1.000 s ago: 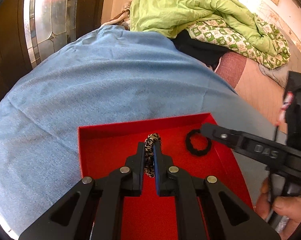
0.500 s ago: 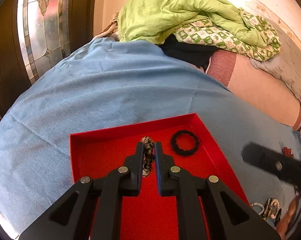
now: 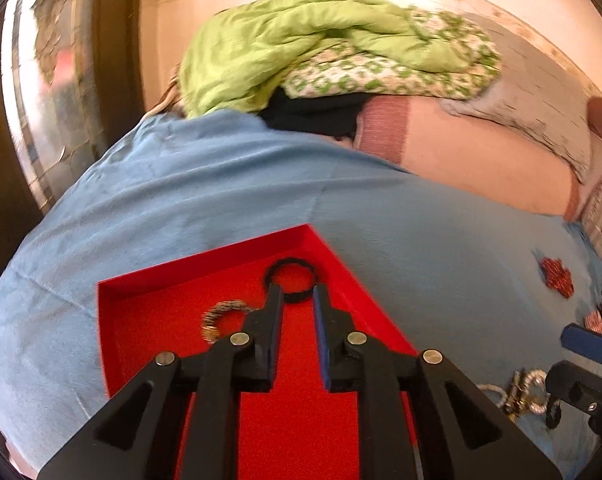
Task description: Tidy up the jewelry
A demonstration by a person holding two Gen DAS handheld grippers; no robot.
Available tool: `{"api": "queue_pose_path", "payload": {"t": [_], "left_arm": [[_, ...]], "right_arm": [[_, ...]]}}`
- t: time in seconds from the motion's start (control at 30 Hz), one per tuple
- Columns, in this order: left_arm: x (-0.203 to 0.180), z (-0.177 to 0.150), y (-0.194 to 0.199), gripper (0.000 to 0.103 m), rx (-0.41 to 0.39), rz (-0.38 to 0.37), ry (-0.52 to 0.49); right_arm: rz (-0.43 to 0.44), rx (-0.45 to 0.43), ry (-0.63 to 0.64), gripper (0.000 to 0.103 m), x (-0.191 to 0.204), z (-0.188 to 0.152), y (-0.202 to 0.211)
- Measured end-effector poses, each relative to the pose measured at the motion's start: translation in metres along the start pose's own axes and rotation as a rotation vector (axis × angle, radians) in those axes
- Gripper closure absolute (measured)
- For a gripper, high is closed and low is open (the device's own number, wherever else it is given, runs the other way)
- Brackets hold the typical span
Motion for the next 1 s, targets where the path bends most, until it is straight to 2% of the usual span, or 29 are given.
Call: {"api": "queue_pose_path", "payload": {"t": [0.07, 0.2, 0.37, 0.67, 0.83, 1.0], "left_arm": [[-0.016, -0.004, 0.008, 0.083, -0.014, -0.02, -0.027], [-0.048, -0.016, 0.021, 0.082, -0.023, -0.047, -0.089], [-0.082, -0.036, 0.038, 0.082, -0.012, -0.107, -0.141], [-0.128, -0.094, 0.068, 0.082, 0.048, -0.163, -0.244], [-0.145, -0.125, 0.083, 0.08, 0.069, -0.181, -0.32], [-0.155, -0.142, 0.084, 0.078, 0.072, -0.176, -0.372]], "right_arm": [[-0.08, 0.011, 0.035, 0.036, -0.008, -0.015, 0.013], [-0.199, 0.037, 0.068, 0.034, -0.031, -0.046, 0.038], [-0.308, 0.029, 0.068, 0.034, -0.059, -0.072, 0.065], [-0.394, 0.005, 0.051, 0.034, -0.095, -0.106, 0.094], [-0.408, -0.005, 0.022, 0.034, -0.116, -0.118, 0.108], [-0.407, 0.016, 0.003, 0.034, -0.13, -0.129, 0.111]]}}
Point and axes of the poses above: each gripper's, at about its wrist camera, not at the fingertips, and y roughly against the way its jaws point, x to its left, z to its top, the point moved 3 cm from there along -y, roughly the way its jaws point, and after that the axes turned 10 degrees about z, right-handed, at the moved point
